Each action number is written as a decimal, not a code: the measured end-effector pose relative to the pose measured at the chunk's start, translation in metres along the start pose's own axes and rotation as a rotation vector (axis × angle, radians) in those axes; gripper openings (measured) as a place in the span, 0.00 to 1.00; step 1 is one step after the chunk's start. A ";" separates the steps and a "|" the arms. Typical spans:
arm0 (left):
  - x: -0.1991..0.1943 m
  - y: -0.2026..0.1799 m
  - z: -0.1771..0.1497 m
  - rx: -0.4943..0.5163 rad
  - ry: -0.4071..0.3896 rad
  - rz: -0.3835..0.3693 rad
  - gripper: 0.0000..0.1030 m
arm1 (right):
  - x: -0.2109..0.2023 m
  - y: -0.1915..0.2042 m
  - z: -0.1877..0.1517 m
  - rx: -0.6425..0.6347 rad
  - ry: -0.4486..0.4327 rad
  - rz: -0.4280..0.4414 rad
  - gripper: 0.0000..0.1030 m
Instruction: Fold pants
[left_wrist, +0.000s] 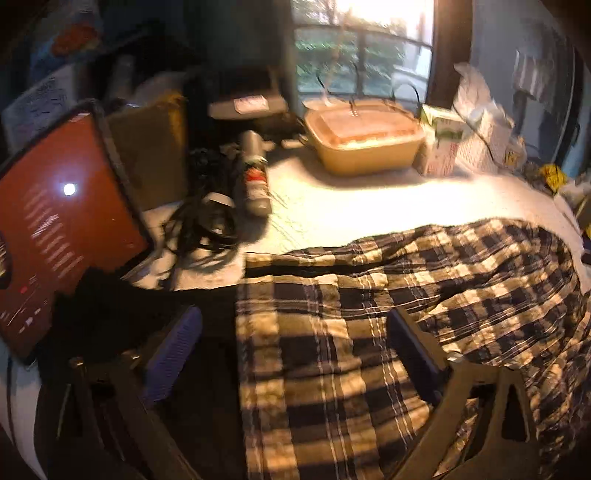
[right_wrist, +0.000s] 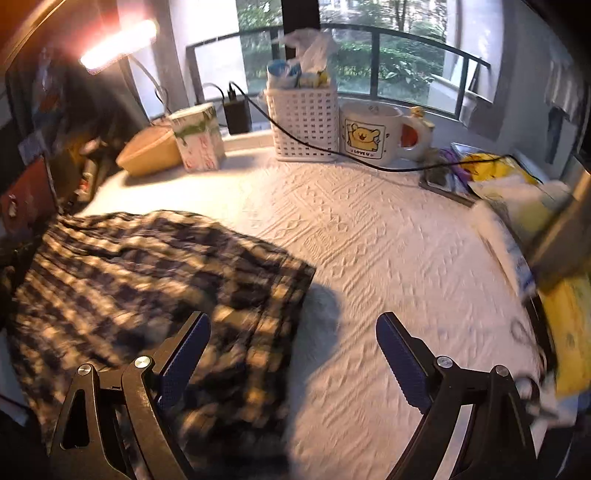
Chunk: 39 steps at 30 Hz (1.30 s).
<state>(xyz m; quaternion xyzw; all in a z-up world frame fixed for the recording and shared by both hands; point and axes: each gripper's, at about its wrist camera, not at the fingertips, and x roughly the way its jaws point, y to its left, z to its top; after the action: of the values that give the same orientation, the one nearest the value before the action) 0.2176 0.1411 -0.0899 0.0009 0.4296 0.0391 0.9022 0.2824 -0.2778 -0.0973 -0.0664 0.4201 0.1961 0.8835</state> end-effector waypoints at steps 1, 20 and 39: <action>0.007 0.000 0.002 0.010 0.026 0.004 0.82 | 0.008 -0.001 0.004 0.003 0.010 0.016 0.89; -0.014 -0.068 0.033 0.173 -0.077 0.105 0.01 | 0.002 0.006 0.021 -0.107 -0.154 -0.102 0.24; 0.086 -0.099 0.126 0.043 -0.075 0.020 0.01 | 0.084 -0.084 0.102 -0.062 -0.070 -0.177 0.24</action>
<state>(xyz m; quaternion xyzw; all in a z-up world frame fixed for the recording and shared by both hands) 0.3756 0.0526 -0.0805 0.0260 0.3963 0.0389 0.9169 0.4374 -0.3010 -0.1010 -0.1239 0.3753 0.1326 0.9090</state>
